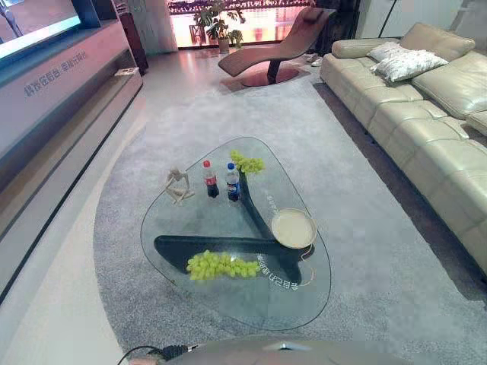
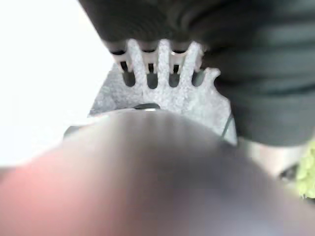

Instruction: Pick up fruits into the plate

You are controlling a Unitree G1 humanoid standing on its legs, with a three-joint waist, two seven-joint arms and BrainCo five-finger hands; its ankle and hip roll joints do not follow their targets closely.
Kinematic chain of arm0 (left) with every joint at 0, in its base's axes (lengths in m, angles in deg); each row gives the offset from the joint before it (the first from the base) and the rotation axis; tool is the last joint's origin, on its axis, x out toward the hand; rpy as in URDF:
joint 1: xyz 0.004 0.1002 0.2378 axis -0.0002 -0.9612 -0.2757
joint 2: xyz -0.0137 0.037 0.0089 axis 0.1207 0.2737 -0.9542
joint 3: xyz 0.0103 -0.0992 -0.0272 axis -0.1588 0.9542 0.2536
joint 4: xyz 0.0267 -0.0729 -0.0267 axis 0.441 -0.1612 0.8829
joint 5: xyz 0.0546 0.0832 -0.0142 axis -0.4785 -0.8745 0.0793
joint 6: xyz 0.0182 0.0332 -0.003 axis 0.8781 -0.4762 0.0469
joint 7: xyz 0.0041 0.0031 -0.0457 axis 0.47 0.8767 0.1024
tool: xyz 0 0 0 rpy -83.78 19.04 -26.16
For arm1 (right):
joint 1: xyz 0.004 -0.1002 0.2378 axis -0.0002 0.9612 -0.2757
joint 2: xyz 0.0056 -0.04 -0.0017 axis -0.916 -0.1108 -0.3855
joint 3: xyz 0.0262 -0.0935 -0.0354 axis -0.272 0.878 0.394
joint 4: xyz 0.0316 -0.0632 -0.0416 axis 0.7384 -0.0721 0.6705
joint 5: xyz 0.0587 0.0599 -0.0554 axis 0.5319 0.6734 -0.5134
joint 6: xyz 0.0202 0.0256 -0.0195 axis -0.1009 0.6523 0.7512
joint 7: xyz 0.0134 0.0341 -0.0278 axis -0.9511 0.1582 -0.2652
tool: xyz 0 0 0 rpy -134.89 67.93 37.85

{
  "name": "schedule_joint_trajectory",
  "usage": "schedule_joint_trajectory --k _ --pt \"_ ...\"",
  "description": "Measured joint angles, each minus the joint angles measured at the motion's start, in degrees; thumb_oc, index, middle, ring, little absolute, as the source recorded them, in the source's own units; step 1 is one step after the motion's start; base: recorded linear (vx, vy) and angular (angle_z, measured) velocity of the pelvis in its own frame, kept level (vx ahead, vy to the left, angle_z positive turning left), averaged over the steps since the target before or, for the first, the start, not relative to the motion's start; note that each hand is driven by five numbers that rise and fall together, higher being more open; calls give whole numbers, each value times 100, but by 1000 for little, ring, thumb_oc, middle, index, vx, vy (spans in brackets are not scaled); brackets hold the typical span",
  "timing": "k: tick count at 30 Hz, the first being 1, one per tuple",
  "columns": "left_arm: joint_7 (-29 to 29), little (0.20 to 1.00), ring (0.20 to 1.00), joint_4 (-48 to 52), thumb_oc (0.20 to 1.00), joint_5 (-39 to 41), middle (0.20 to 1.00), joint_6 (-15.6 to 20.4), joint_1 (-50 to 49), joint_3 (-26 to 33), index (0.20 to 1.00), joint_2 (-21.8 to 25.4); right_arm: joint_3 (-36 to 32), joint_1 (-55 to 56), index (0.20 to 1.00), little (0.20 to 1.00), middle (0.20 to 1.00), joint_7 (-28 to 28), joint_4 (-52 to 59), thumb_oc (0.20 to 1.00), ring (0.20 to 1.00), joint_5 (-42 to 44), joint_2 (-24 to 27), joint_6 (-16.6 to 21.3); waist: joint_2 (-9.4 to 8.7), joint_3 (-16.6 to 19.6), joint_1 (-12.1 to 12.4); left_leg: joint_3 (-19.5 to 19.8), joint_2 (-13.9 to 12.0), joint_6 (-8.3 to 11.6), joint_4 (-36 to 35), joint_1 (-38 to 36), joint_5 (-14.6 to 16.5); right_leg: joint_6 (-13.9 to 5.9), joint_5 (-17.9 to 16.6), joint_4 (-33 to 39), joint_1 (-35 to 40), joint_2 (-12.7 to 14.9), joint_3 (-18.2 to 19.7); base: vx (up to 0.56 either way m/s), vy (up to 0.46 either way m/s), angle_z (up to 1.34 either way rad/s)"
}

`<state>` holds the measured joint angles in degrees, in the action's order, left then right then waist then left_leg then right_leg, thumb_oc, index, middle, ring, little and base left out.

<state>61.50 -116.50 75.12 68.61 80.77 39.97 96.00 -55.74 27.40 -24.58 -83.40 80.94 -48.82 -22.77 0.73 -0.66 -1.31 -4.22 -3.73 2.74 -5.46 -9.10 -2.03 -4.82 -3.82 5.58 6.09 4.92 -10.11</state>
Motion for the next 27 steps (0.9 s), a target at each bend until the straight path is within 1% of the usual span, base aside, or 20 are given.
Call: schedule_joint_trajectory --k 1,2,6,10,19,22,23,24,25,26,27 --pt "34 1000 1000 -1 1000 -14 1000 10 4 0 1000 3 2 2 1000 1000 1000 -1 20 1000 1000 6 -4 -17 -13 3 0 0 -2 0 0 8 0 0 0 0 -9 -2 0 -164 56 -31" --pt "92 1000 1000 -3 1000 -8 1000 93 5 1 1000 18 4 7 1000 1000 1000 -4 83 1000 1000 9 -7 -87 -42 13 -2 0 -5 0 0 42 -1 0 -1 0 -48 -7 2 0 0 0" --pt "273 1000 1000 -3 1000 26 1000 111 27 15 1000 51 55 36 1000 1000 1000 -12 231 1000 1000 16 -20 -219 -108 -14 -4 1 -13 4 1 71 -4 2 -2 0 -76 -19 2 0 0 0" --pt "342 1000 1000 -3 1000 23 1000 118 37 22 1000 76 61 33 1000 1000 1000 -14 282 1000 1000 24 -28 -239 -148 -68 -6 1 -11 5 0 75 -2 1 -1 0 -78 -15 2 0 0 0" --pt "409 1000 1000 -43 1000 -56 1000 254 26 29 1000 71 119 22 1000 1000 1000 -25 280 1000 1000 115 -18 -229 -129 -135 -3 -4 -16 5 0 147 0 0 0 0 -155 -19 8 0 0 0" --pt "516 1000 1000 -38 1000 -217 1000 340 47 -2 1000 77 148 8 1000 1000 1000 -39 349 1000 1000 127 -6 -232 -137 -267 -18 -12 -16 4 2 181 -4 1 -2 0 -197 -29 20 -12 -6 -1" --pt "533 1000 1000 -30 1000 -262 1000 374 72 -11 1000 77 177 7 1000 1000 1000 -55 427 1000 1000 132 9 -240 -113 -306 -9 -24 -16 4 2 200 -4 2 -3 -1 -225 -51 33 -52 -24 -5" --pt "550 1000 1000 -23 1000 -319 1000 376 86 -33 1000 82 193 -7 1000 1000 1000 -60 430 1000 1000 138 14 -240 -139 -342 -8 -34 -16 5 3 231 -4 4 -5 -1 -265 -56 39 -45 -22 -5" --pt "581 1000 1000 -14 1000 -338 1000 375 113 -85 1000 95 223 -27 1000 1000 1000 -65 433 1000 1000 149 20 -240 -122 -351 -9 -39 -15 8 5 264 -9 18 -16 -1 -295 -59 42 -89 -34 -4" --pt "645 1000 1000 10 1000 -445 1000 386 212 -206 1000 123 247 -86 1000 1000 1000 -65 427 1000 1000 238 34 -233 -116 -441 -4 -46 -16 16 6 335 -22 26 -24 -3 -372 -63 55 -98 -29 -4" --pt "687 1000 1000 11 1000 -533 1000 414 314 -232 1000 131 257 -167 1000 1000 1000 -63 409 1000 1000 312 40 -214 -158 -575 -16 -58 -13 50 23 386 -56 38 -67 -29 -445 -69 63 -142 -32 -6"
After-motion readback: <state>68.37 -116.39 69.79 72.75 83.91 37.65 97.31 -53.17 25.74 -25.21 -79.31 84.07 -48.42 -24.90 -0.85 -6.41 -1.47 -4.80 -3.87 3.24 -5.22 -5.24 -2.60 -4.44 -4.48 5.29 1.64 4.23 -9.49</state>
